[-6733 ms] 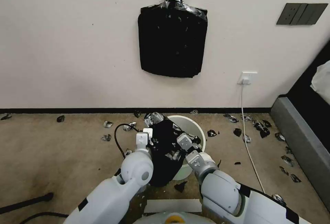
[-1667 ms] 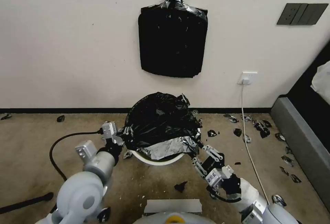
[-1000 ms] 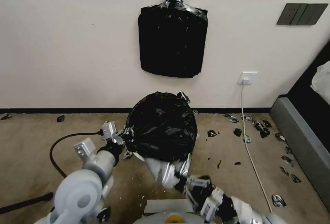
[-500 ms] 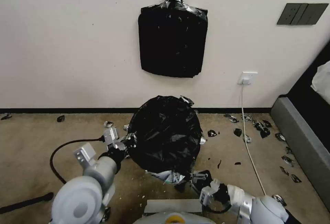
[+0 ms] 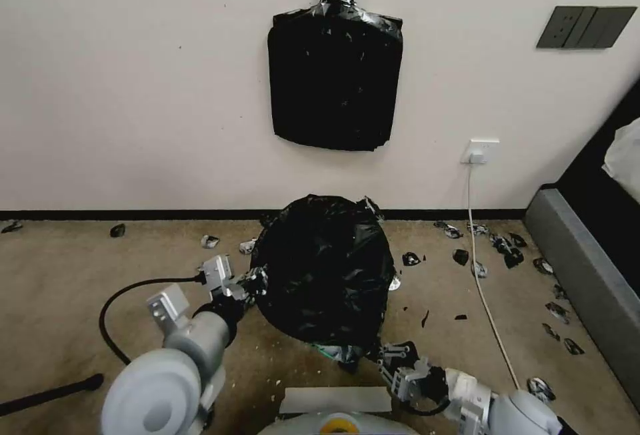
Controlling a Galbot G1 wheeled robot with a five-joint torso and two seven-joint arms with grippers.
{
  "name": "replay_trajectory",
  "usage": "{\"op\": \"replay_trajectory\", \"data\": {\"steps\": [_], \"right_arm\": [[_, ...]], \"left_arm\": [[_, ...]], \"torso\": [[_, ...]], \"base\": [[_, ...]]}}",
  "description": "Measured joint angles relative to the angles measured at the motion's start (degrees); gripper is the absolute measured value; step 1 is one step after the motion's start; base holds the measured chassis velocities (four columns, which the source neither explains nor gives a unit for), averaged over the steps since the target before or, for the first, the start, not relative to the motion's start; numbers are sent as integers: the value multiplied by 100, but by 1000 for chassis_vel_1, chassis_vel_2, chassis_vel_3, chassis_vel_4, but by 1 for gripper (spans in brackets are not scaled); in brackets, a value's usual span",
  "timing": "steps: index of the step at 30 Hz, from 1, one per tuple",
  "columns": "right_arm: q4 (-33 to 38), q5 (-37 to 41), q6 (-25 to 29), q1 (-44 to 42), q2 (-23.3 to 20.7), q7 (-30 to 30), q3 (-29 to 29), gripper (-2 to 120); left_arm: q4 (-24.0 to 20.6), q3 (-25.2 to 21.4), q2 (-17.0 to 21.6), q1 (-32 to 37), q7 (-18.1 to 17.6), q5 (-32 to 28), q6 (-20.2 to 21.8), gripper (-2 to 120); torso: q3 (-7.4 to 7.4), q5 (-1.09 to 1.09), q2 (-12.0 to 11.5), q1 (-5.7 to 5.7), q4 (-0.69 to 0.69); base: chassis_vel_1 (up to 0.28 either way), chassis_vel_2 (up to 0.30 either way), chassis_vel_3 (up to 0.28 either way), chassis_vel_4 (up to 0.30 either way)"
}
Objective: Place a trash bag onto the trash bin.
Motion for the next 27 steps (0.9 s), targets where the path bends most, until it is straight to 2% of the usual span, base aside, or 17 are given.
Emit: {"op": "replay_trajectory", "data": {"steps": [4,7,8,11,12,14,17,18,19,23,24,26,27], "right_arm": [[32,160,1,-37,30,139,-72,4],[184,432,36,-181,34,267,-100,18],[184,432,36,-181,34,267,-100,18],[312,575,108,-307,9,348,-78,32],[312,575,108,-307,9,348,-78,32],[349,591,170,-399,-20,358,10,43],[406,605,183,-515,-51,399,102,50],[493,672,181,-619,-75,444,180,59],[493,672,181,-619,-75,444,180,59],[1111,1426,-225,-1147,-158,716,469,77],[1111,1426,-225,-1147,-158,716,469,77],[1574,1952,-569,-1509,-253,1025,641,86],[1763,2156,-708,-1649,-285,1128,706,84]], "left_arm": [[4,4,-76,18,37,23,-7,4],[66,3,-135,-3,65,72,-58,4],[66,3,-135,-3,65,72,-58,4],[143,-2,-139,-78,71,108,-124,4],[143,-2,-139,-78,71,108,-124,4],[204,-35,-91,-180,70,108,-172,4],[247,-69,-43,-255,67,108,-215,4],[283,-80,-15,-290,54,112,-238,4],[283,-80,-15,-290,54,112,-238,4],[517,-27,35,-350,278,633,-432,4],[517,-27,35,-350,278,633,-432,4],[671,103,31,-400,421,999,-581,4],[727,156,26,-422,461,1107,-630,4]], "torso": [[0,0,0,0,0],[0,-1,0,0,0],[0,-1,0,0,0],[0,-1,0,0,0],[0,-1,0,0,0],[0,0,0,0,0],[0,-1,0,0,0],[0,0,0,0,0],[0,0,0,0,0],[0,-1,0,0,0],[0,-1,0,0,0],[0,0,0,0,0],[0,0,0,0,0]], "base": [[0,0,0,0],[0,0,0,0],[0,0,0,0],[0,0,0,0],[0,0,0,0],[0,0,0,0],[0,0,0,0],[0,0,0,0],[0,0,0,0],[0,0,0,0],[0,0,0,0],[0,0,0,0],[0,0,0,0]]}}
